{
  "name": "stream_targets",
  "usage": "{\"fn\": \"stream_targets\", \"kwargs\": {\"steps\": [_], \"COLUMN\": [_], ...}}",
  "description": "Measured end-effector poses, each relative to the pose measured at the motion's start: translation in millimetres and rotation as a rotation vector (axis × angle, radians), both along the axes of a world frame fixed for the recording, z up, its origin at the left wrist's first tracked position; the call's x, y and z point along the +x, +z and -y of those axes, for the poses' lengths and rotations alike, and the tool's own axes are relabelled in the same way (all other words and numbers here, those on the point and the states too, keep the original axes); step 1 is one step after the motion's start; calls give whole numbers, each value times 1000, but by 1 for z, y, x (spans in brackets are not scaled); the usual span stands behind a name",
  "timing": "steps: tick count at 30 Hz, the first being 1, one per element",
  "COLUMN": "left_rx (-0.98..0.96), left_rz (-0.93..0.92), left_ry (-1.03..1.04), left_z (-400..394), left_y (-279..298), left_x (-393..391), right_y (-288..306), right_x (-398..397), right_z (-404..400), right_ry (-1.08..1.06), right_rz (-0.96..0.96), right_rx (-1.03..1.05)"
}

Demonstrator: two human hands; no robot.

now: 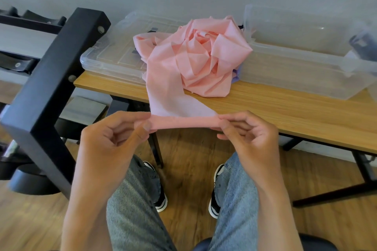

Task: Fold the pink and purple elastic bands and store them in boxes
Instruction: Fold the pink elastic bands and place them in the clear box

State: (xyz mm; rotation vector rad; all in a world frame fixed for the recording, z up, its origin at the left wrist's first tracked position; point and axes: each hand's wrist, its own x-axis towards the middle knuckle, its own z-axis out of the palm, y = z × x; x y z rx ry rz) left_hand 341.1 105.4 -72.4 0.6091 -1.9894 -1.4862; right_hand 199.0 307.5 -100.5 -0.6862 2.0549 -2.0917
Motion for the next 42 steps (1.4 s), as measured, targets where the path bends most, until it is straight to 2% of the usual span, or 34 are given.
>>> {"fn": "stream_targets", "kwargs": {"steps": [5, 9, 13, 16, 21, 27, 31, 34, 38, 42], "left_rx": [-46, -78, -45, -23, 0, 48, 113, 162, 153, -45], "left_rz": [37, 48, 6, 7, 36, 11, -66, -166, -261, -235], "left_ry": [7, -6, -49, -72, -161, -257, -314, -308, -227, -108], "left_z": [2, 1, 0, 1, -8, -27, -34, -36, -31, -22], "left_y": [1, 2, -1, -7, -18, -26, -27, -23, -17, -11], "left_x": [1, 1, -1, -5, -18, -35, -38, -36, -30, -23], "right_y": [-2, -2, -1, 4, 21, 46, 60, 69, 68, 56], "right_x": [-4, -6, -7, -9, -7, 2, 10, 18, 23, 13], "right_z": [-4, -7, -12, -19, -36, -53, -60, -60, -49, -36], "right_ry": [38, 104, 142, 148, 210, 140, 83, 70, 114, 65], "right_rz": [84, 48, 50, -47, -72, -217, -404, -522, -476, -370], "right_rx": [77, 141, 138, 144, 41, 3, 163, 191, 86, -8]}}
